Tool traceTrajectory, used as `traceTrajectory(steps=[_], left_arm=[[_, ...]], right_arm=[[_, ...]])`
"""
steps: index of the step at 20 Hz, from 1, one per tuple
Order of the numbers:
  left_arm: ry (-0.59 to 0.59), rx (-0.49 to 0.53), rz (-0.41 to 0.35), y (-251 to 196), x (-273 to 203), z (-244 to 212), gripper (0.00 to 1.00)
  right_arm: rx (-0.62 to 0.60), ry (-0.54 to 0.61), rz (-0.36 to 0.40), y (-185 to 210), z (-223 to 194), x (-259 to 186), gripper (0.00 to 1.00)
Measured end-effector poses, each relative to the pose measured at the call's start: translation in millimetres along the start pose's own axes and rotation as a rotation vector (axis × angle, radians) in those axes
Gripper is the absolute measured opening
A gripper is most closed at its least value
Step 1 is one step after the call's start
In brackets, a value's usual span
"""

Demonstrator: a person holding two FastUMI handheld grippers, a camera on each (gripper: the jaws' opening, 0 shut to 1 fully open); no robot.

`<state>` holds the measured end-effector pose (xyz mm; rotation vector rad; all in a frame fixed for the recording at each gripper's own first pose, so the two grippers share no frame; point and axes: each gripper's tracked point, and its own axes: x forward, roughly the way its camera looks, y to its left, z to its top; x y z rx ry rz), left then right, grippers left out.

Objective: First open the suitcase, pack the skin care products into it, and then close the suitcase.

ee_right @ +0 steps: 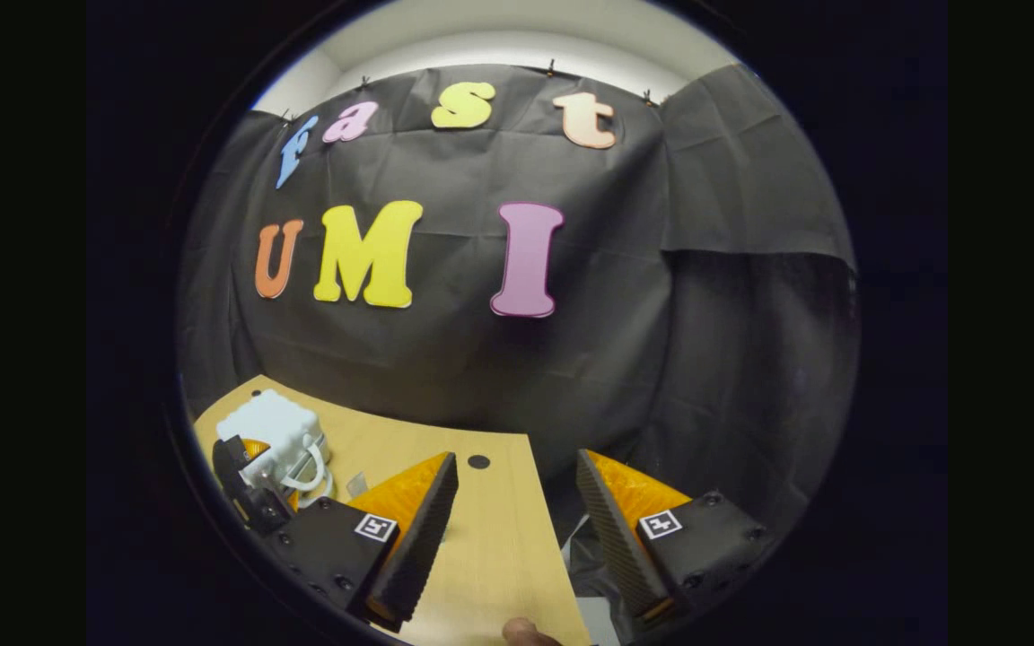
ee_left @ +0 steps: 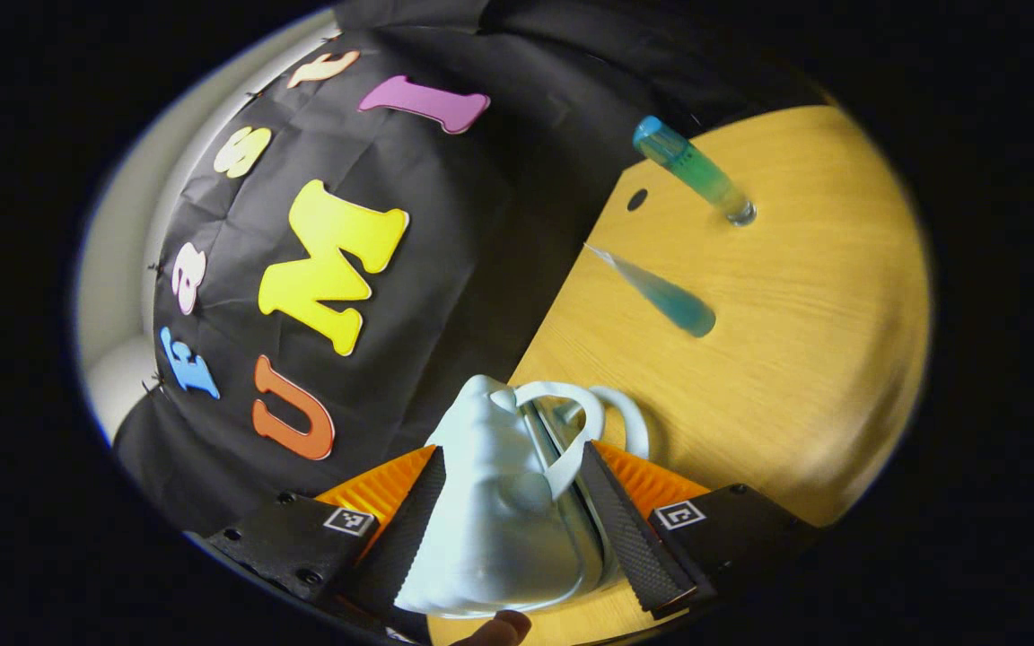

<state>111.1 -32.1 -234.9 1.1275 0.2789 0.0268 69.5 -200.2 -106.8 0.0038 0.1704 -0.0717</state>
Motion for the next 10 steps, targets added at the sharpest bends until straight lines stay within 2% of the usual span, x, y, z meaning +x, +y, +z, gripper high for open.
traceTrajectory(steps=[3, 7, 9, 10], left_arm=[[0.027, 0.098, -0.007, -14, 14, 5, 0.97], [0.054, 0.223, -0.002, -21, 31, 3, 0.96], [0.089, 0.28, -0.027, -29, 39, -3, 0.89], [0.104, 0.306, -0.031, -30, 38, -4, 0.8]], right_arm=[[0.037, 0.027, 0.013, -11, -15, 7, 0.8], [0.063, 0.061, -0.011, -30, -38, 10, 0.8], [0.085, 0.086, -0.011, -32, -46, 8, 0.8], [0.089, 0.092, -0.013, -32, -48, 7, 0.79]])
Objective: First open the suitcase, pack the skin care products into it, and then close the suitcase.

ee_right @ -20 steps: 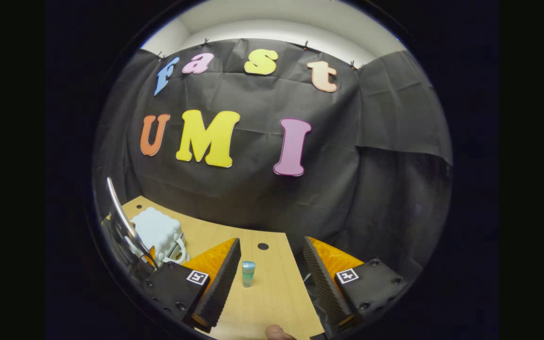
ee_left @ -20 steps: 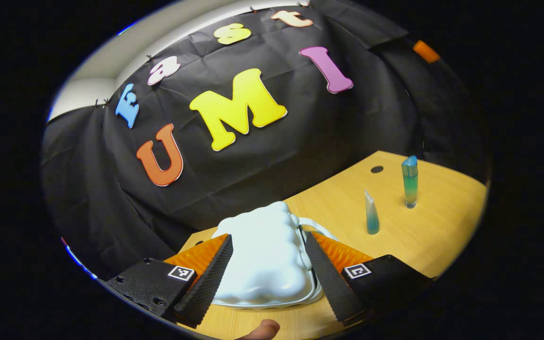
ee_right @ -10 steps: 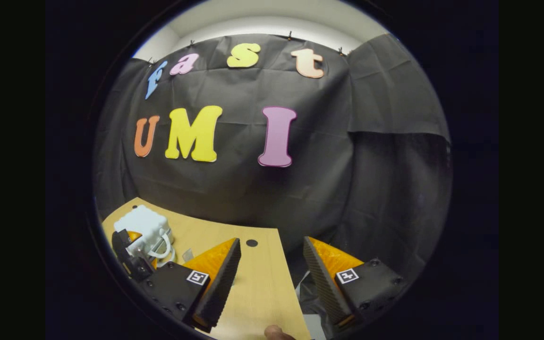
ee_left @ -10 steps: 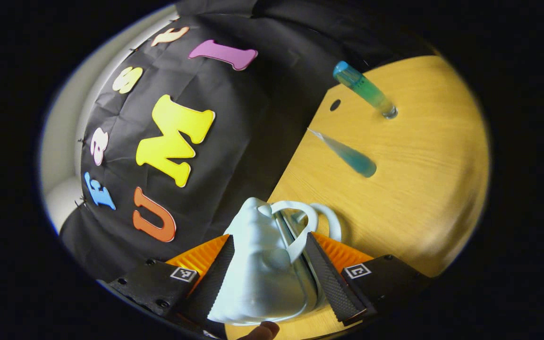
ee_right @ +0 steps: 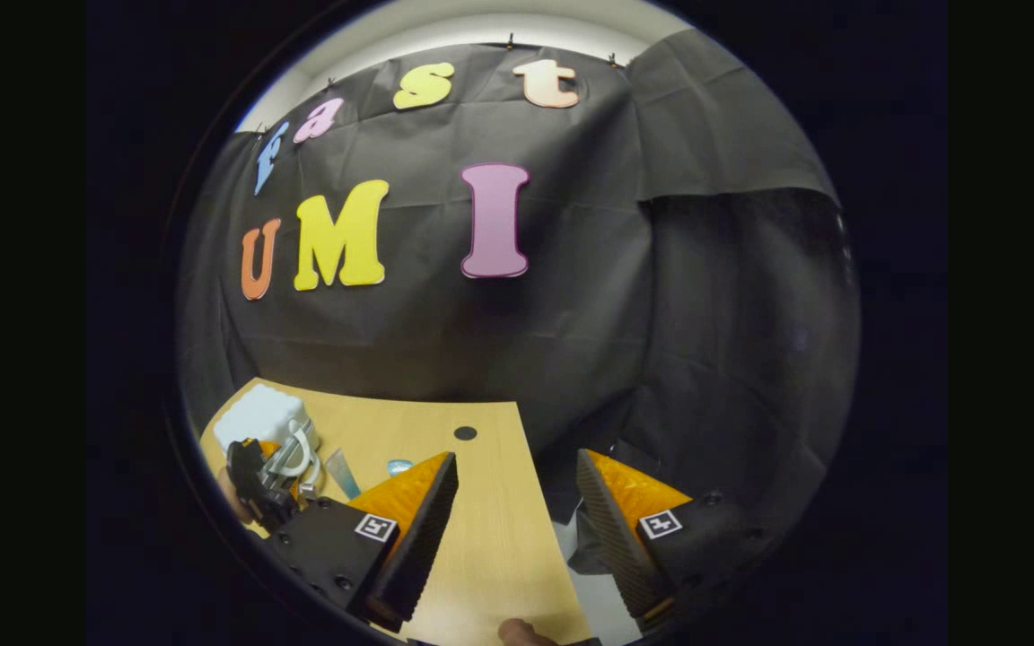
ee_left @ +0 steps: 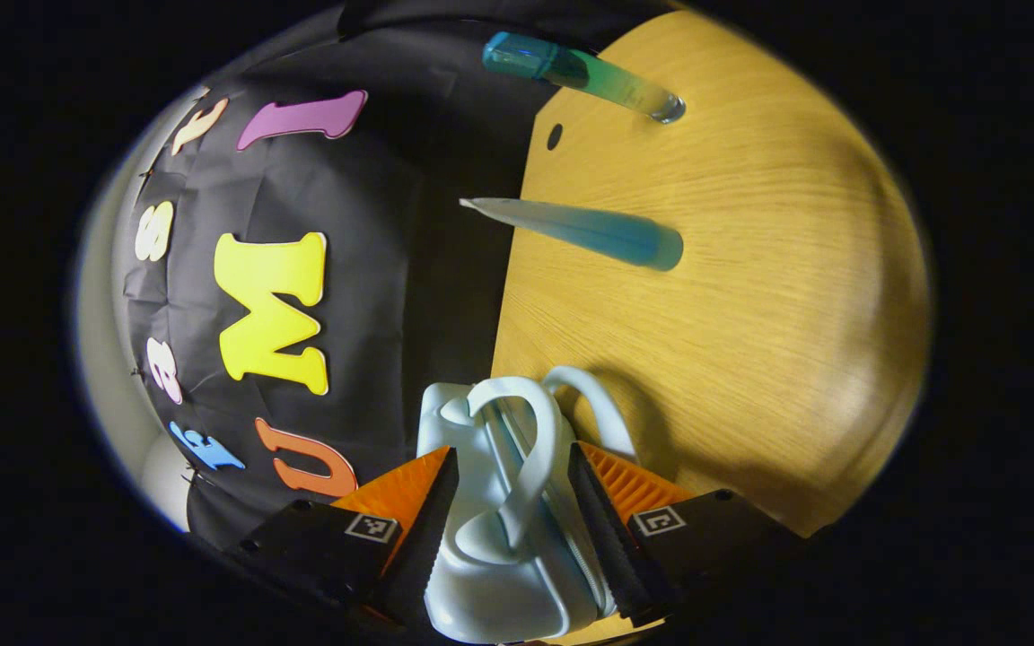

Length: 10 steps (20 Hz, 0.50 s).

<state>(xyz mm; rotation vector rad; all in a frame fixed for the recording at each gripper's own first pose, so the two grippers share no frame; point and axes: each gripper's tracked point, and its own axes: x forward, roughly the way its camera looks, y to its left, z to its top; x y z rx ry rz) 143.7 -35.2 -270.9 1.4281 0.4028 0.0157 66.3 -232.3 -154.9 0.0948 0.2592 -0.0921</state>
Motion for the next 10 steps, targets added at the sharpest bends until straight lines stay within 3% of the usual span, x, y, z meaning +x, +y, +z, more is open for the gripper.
traceTrajectory(steps=[1, 3, 4, 6, 7, 10], left_arm=[[0.001, 0.01, -0.004, 0, 2, 2, 0.77], [0.001, 0.003, -0.038, -7, 3, 3, 0.48], [0.0, 0.003, -0.063, -12, 2, 6, 0.41], [-0.014, 0.014, -0.068, -7, 2, 9, 0.34], [-0.016, 0.01, -0.081, -7, 1, 8, 0.26], [-0.043, -0.015, -0.113, -4, -1, 11, 0.18]], right_arm=[[-0.003, 0.001, 0.001, 1, -1, -1, 0.79], [-0.027, -0.005, 0.002, 6, 2, -5, 0.8], [-0.037, -0.009, 0.002, 9, 4, -7, 0.8], [-0.029, -0.001, 0.004, 16, 7, -10, 0.8], [-0.022, -0.001, -0.002, 19, 10, -12, 0.79], [-0.022, -0.017, -0.035, 26, 21, -15, 0.79]])
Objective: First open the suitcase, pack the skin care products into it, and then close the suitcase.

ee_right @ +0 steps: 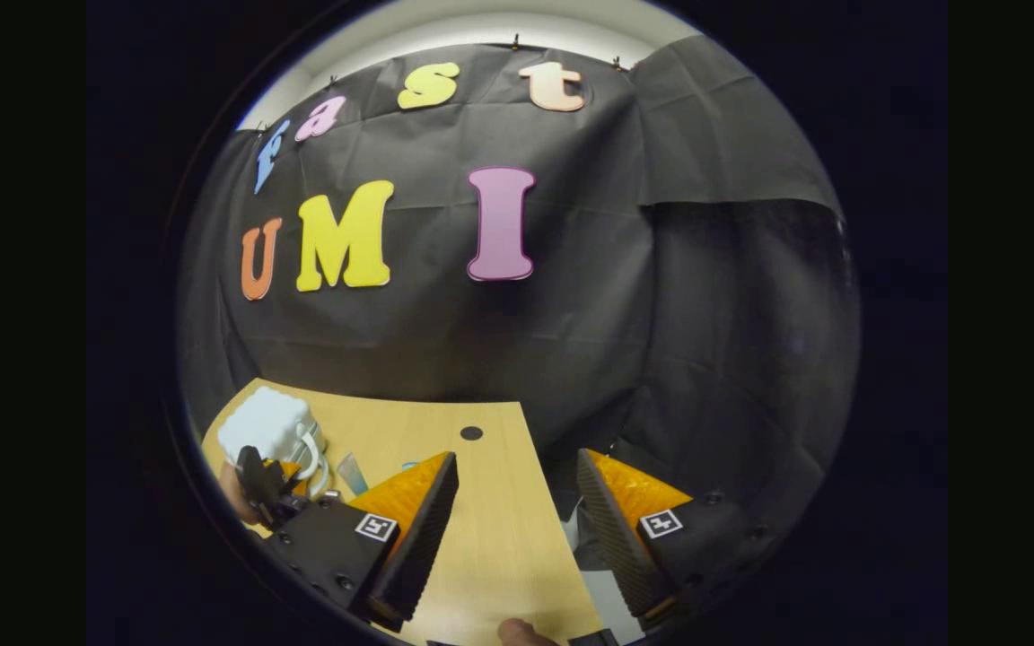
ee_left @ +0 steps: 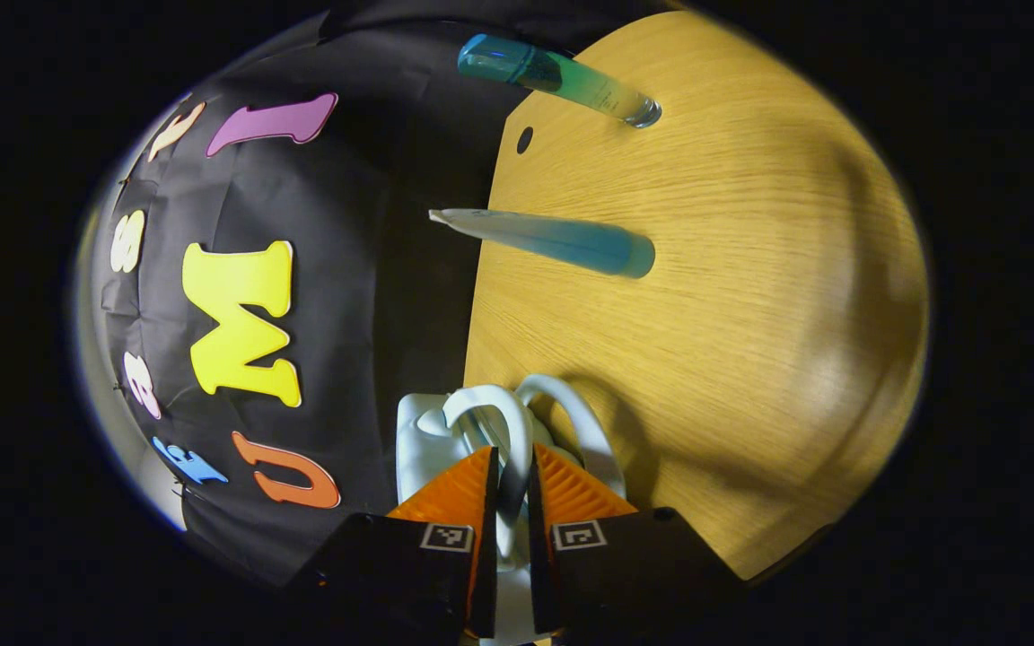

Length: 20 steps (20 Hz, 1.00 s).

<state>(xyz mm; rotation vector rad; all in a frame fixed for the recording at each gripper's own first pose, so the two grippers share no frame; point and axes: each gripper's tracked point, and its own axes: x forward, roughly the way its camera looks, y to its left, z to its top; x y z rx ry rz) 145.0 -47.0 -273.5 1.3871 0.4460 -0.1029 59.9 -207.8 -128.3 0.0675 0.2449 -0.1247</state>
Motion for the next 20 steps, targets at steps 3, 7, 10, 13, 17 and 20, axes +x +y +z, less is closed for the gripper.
traceTrajectory(steps=[3, 7, 10, 13, 17, 20], left_arm=[[-0.021, -0.058, 0.009, 12, -6, 1, 0.11], [-0.061, -0.207, 0.016, 41, -18, -9, 0.04], [-0.121, -0.33, 0.034, 78, -37, -16, 0.03], [-0.157, -0.443, 0.065, 122, -52, -36, 0.03], [-0.212, -0.584, 0.094, 174, -66, -80, 0.03], [-0.237, -0.764, 0.143, 211, -74, -134, 0.03]], right_arm=[[-0.014, -0.022, -0.046, 4, 16, -6, 0.8], [-0.022, -0.057, -0.105, 15, 36, -17, 0.8], [-0.025, -0.069, -0.13, 38, 46, -25, 0.79], [0.007, -0.046, -0.146, 65, 45, -31, 0.8], [0.005, -0.05, -0.167, 106, 50, -37, 0.8], [-0.018, -0.068, -0.152, 151, 59, -43, 0.8]])
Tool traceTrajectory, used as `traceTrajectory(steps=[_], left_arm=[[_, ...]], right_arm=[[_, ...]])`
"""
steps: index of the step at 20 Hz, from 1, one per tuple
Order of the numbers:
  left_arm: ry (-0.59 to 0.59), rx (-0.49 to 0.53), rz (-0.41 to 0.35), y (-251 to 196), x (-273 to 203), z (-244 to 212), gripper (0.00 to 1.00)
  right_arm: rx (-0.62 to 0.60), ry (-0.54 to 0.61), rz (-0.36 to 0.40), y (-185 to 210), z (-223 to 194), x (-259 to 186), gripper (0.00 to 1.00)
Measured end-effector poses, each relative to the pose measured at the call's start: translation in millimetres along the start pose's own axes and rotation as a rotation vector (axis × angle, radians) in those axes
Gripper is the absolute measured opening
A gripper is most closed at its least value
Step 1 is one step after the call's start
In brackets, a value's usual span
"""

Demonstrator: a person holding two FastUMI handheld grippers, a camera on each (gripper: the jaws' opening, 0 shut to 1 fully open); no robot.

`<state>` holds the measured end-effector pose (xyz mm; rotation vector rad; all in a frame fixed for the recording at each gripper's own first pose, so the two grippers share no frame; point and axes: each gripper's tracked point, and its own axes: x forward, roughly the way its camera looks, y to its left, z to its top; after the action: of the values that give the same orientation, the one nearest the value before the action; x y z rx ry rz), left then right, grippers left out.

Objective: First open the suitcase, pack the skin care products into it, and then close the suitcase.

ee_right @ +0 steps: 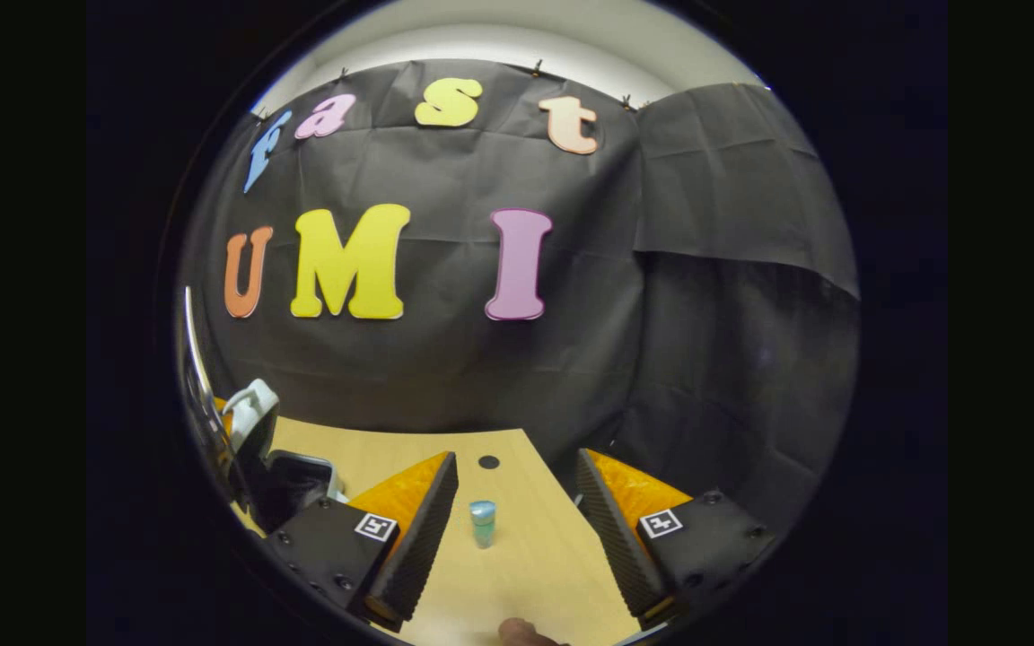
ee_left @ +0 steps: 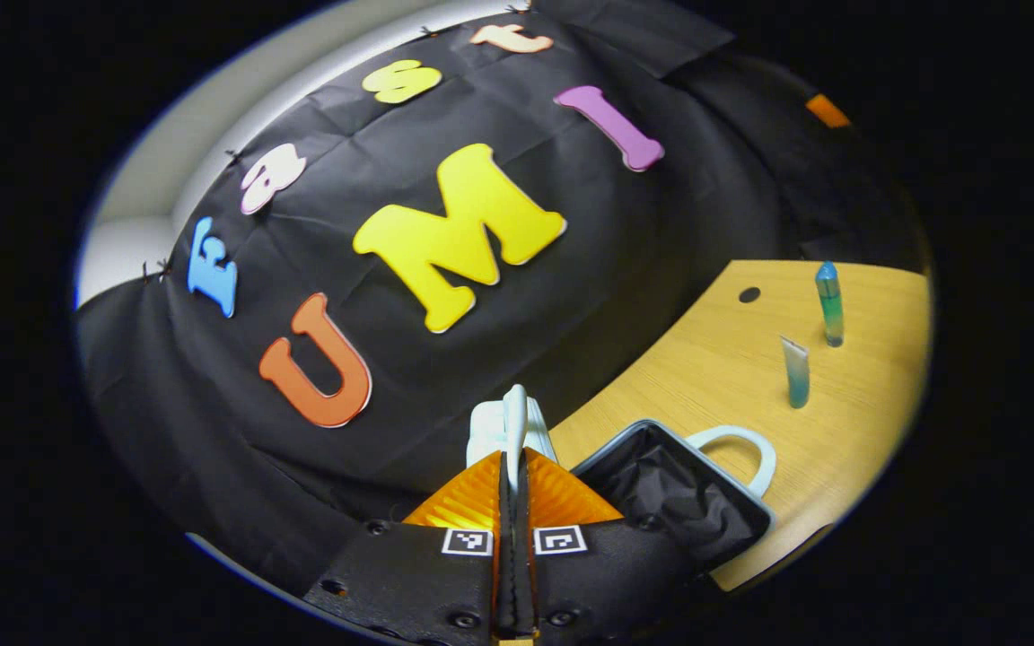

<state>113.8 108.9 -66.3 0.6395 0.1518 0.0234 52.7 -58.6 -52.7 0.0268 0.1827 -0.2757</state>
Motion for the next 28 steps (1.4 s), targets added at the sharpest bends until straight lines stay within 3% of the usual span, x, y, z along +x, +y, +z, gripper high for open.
traceTrajectory(steps=[8, 13, 16, 20, 25, 28], left_arm=[[-0.009, -0.2, 0.051, 113, 6, -75, 0.02], [0.039, -0.183, 0.087, 162, 23, -153, 0.03], [0.141, -0.155, 0.103, 172, 31, -219, 0.03], [0.192, -0.161, 0.083, 169, 44, -272, 0.03], [0.307, -0.202, 0.033, 152, 66, -346, 0.03], [0.359, -0.289, 0.006, 138, 68, -372, 0.03]], right_arm=[[-0.077, -0.039, 0.067, 98, 17, -24, 0.8], [-0.11, -0.035, 0.109, 135, 22, -29, 0.8], [-0.114, -0.022, 0.12, 145, 21, -29, 0.79], [-0.121, -0.024, 0.127, 154, 30, -30, 0.8], [-0.163, -0.026, 0.123, 154, 27, -36, 0.8], [-0.168, -0.013, 0.127, 154, 22, -41, 0.8]])
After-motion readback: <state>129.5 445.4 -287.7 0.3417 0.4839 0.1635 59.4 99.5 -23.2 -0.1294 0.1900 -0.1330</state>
